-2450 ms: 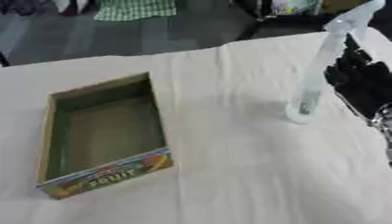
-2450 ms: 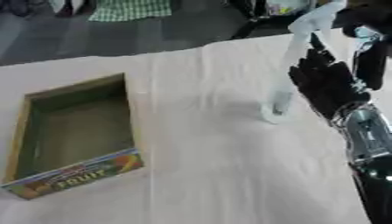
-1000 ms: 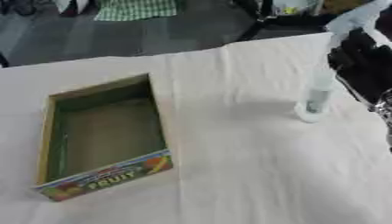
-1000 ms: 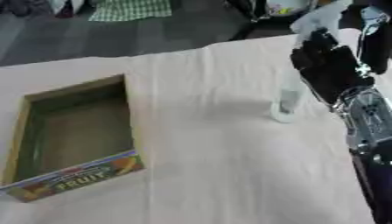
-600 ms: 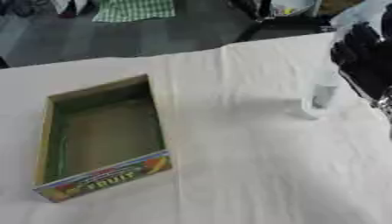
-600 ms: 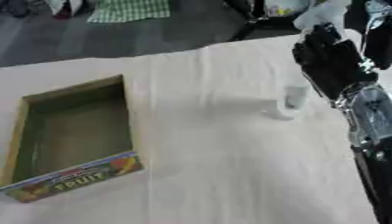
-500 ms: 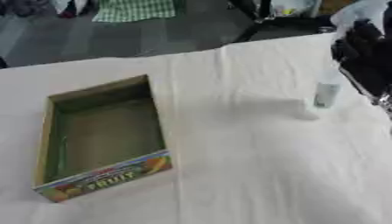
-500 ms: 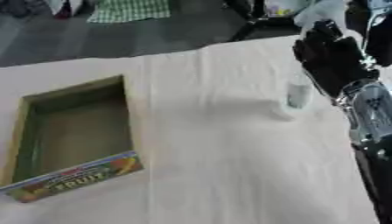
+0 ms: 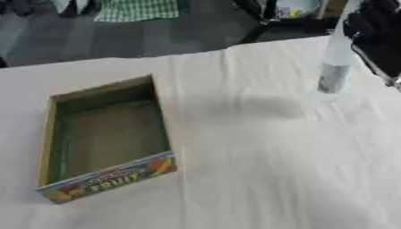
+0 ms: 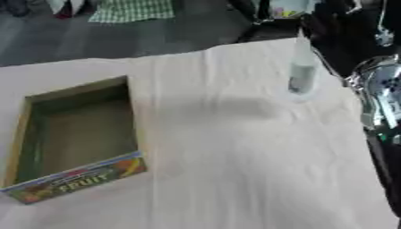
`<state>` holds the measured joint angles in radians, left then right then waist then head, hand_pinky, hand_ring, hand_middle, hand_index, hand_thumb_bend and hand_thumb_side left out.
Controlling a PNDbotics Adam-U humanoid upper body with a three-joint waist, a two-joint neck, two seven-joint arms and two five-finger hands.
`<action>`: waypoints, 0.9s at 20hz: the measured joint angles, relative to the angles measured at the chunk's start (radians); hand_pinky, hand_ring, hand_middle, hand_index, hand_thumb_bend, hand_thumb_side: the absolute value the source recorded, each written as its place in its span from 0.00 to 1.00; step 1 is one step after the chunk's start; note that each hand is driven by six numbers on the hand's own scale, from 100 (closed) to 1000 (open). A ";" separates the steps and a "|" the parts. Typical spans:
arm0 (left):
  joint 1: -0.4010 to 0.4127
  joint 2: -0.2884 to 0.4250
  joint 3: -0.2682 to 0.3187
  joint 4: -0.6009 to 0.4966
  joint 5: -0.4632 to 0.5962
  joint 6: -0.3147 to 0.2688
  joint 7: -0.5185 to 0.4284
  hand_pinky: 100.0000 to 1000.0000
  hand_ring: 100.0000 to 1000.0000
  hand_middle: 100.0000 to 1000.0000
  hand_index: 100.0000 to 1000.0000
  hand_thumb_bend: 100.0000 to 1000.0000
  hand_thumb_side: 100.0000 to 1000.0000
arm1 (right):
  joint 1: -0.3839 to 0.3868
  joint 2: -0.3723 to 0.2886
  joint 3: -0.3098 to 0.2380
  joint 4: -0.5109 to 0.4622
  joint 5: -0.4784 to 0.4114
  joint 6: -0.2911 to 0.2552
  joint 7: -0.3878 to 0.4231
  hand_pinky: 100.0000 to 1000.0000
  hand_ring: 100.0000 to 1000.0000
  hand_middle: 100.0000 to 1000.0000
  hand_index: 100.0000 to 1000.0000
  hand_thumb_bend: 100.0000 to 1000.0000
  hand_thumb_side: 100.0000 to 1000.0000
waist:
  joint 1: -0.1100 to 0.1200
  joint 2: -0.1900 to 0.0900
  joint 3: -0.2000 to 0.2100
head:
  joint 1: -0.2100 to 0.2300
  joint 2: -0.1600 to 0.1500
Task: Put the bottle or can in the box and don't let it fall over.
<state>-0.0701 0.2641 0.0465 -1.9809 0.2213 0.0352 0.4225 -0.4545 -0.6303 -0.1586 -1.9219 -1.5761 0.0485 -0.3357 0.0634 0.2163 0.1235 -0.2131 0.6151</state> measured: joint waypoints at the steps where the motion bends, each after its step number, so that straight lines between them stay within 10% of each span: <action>1: 0.000 0.000 0.000 0.000 0.000 0.000 0.000 0.70 0.85 0.74 0.71 0.73 0.57 | -0.010 -0.001 0.004 0.000 -0.004 0.002 0.001 0.00 0.00 0.10 0.98 0.00 0.74 | -0.001 -0.002 0.000 | 0.000 0.000; 18: 0.003 0.010 0.000 0.000 0.009 0.000 0.000 0.70 0.85 0.74 0.71 0.72 0.57 | -0.223 0.020 0.128 0.036 -0.079 0.112 -0.011 0.00 0.00 0.11 0.99 0.00 0.75 | -0.028 -0.039 0.023 | 0.009 0.069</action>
<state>-0.0672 0.2738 0.0465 -1.9809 0.2303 0.0354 0.4226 -0.6772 -0.6099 -0.0302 -1.8855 -1.6547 0.1604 -0.3470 0.0350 0.1777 0.1465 -0.2040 0.6841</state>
